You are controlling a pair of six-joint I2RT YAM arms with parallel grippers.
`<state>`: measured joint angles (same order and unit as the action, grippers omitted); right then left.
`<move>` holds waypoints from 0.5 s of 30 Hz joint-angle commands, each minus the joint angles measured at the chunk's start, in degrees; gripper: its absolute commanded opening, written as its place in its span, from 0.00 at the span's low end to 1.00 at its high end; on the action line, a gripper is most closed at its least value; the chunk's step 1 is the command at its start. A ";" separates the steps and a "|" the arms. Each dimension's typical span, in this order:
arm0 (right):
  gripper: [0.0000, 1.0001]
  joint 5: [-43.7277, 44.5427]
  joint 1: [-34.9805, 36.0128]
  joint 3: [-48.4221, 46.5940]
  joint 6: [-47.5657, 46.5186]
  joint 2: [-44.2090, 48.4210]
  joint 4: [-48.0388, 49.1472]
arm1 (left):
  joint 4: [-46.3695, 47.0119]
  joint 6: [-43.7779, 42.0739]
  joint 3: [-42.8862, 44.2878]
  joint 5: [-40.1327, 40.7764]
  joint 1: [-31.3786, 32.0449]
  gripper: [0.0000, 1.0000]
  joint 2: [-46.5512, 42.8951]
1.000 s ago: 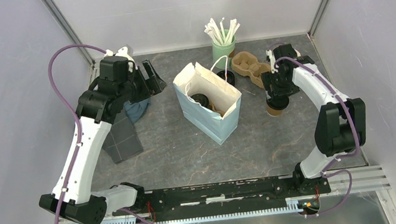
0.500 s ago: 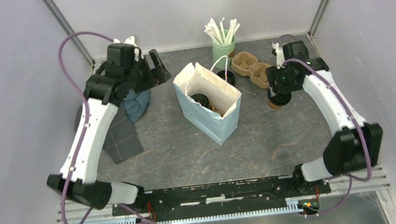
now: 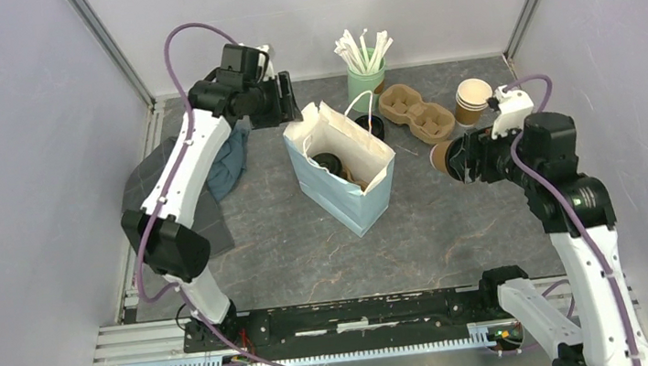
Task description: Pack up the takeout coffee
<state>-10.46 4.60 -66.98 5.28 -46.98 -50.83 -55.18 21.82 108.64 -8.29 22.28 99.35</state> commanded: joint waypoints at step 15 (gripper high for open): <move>0.00 9.40 10.54 -5.05 -8.15 0.45 -1.80 | 0.48 -6.95 7.16 8.08 9.16 0.26 4.23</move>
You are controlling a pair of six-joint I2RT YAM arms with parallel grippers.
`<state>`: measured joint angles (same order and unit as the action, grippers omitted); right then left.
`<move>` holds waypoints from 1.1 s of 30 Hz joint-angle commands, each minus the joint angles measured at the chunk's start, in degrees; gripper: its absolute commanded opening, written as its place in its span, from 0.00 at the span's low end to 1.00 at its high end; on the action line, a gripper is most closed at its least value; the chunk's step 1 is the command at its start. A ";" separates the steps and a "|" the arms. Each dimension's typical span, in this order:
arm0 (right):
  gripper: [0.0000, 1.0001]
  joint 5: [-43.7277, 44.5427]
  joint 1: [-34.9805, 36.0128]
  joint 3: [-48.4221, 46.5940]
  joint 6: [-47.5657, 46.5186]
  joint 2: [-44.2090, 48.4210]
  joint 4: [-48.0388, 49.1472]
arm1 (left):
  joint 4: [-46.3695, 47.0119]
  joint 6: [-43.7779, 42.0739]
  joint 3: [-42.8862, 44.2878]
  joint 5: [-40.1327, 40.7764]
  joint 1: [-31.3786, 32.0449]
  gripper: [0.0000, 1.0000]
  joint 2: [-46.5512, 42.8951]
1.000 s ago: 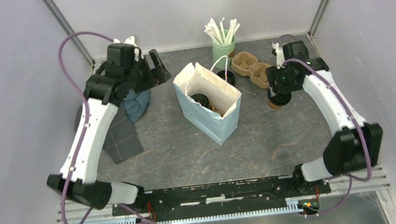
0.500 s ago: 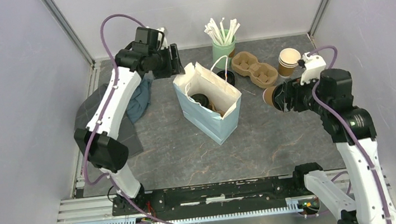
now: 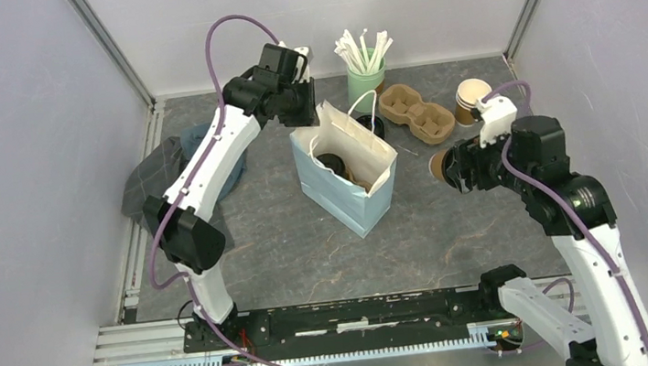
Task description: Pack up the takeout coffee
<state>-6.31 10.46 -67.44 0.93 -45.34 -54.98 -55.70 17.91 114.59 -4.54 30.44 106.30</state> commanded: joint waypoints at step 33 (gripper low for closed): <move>0.00 -25.36 34.57 -26.16 -8.95 -20.46 10.50 | 33.08 11.89 -59.70 18.06 4.11 0.02 -55.98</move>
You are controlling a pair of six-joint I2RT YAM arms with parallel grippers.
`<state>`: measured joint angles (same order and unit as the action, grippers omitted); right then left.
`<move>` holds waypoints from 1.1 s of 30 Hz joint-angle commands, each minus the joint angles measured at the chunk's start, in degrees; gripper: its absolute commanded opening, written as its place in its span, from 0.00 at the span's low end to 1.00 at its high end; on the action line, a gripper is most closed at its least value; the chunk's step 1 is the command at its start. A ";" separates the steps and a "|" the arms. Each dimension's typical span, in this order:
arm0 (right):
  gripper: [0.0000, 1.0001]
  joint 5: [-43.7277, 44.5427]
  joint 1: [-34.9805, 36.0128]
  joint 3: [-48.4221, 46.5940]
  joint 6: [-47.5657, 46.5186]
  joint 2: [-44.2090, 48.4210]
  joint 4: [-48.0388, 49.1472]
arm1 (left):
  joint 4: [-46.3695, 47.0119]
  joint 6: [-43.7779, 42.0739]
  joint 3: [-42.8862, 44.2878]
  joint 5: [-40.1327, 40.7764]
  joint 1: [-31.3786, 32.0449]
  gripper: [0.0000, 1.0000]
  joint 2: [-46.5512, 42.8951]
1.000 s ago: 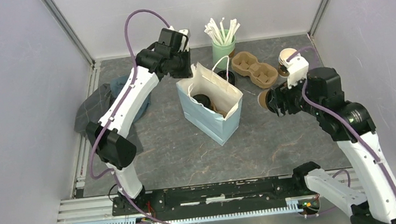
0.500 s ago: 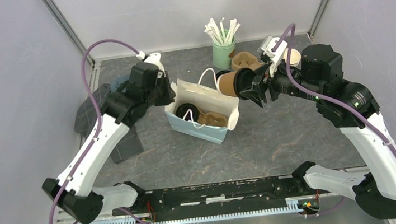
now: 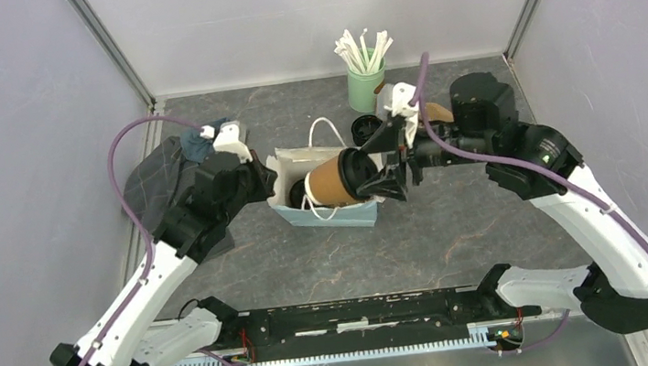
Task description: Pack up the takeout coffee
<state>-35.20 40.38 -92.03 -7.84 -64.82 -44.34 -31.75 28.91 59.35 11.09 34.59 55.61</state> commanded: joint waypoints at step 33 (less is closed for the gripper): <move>0.00 49.99 32.41 -16.08 -4.37 -16.49 -12.53 | 24.80 -18.51 -27.66 -2.51 -0.03 0.02 -28.33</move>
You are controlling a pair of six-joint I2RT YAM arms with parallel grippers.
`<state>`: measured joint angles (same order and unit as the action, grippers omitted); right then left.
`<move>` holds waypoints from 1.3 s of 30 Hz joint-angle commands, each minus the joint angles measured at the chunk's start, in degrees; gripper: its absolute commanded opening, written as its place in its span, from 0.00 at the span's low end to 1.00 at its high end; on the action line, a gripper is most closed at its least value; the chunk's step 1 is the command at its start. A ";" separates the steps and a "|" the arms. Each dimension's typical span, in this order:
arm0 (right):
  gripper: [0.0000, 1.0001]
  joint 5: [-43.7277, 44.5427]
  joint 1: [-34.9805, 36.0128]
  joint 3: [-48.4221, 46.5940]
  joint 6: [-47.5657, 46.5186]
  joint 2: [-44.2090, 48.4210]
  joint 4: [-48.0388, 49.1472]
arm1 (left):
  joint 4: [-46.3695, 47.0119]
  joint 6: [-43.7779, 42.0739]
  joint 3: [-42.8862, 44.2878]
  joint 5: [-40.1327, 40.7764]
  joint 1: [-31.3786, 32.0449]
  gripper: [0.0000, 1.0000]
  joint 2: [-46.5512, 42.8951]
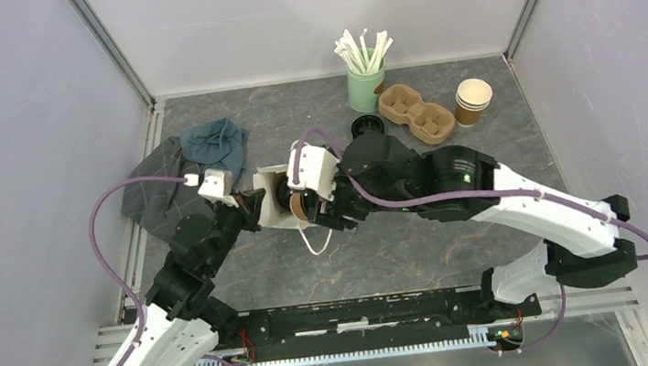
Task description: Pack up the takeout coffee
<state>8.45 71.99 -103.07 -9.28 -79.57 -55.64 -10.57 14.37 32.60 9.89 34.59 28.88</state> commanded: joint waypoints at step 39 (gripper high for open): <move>0.00 4.28 1.26 12.70 -21.15 -8.31 7.46 | -7.89 11.20 -0.58 -3.94 -0.04 0.02 -5.52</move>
<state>13.82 73.01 -89.62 -33.17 -87.31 -49.89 -15.44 20.73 30.02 5.91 34.59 23.51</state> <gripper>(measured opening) 0.740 0.027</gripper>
